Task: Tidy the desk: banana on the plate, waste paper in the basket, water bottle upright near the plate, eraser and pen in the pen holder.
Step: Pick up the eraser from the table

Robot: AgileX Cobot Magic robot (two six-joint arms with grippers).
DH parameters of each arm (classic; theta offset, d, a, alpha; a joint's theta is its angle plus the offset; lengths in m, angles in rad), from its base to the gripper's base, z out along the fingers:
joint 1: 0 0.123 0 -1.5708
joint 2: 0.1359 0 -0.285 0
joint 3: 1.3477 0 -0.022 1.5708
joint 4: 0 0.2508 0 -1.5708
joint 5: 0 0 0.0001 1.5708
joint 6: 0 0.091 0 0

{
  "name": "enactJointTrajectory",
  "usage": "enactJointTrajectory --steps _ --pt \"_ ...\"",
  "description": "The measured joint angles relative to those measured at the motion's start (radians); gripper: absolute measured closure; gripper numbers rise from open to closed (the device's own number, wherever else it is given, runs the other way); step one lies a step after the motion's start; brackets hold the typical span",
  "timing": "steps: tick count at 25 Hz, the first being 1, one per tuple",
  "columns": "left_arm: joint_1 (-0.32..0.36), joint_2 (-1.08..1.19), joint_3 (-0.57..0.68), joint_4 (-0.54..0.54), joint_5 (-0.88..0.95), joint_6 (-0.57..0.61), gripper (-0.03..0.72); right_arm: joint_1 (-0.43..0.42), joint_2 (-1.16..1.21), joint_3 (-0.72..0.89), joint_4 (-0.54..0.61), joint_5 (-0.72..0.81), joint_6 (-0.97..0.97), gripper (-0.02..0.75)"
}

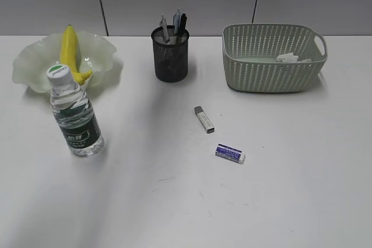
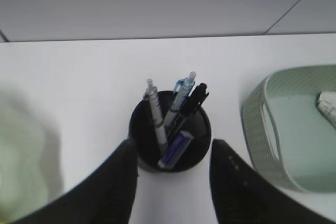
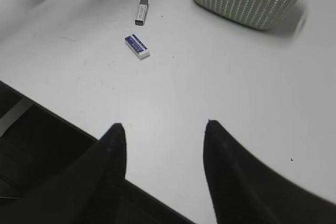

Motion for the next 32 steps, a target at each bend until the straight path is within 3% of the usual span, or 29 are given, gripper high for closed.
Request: enactJointTrajectory --steps 6,12,16,20,32 --pt "0.000 -0.184 0.000 0.026 0.297 0.128 0.347 0.000 0.000 0.000 0.000 0.000 0.000 0.349" --pt "0.000 -0.363 0.022 0.028 0.337 0.209 0.347 0.000 0.000 0.000 0.000 0.001 0.000 0.349" --pt "0.000 -0.485 0.109 0.037 0.338 0.241 0.347 0.000 0.000 0.000 0.000 0.001 0.000 0.351" --pt "0.000 -0.637 0.300 0.038 0.339 0.258 0.347 0.000 0.000 0.000 0.000 0.001 0.000 0.351" --pt "0.000 -1.236 1.031 0.038 0.344 0.273 0.356 0.000 0.037 0.000 0.000 0.001 0.000 0.352"
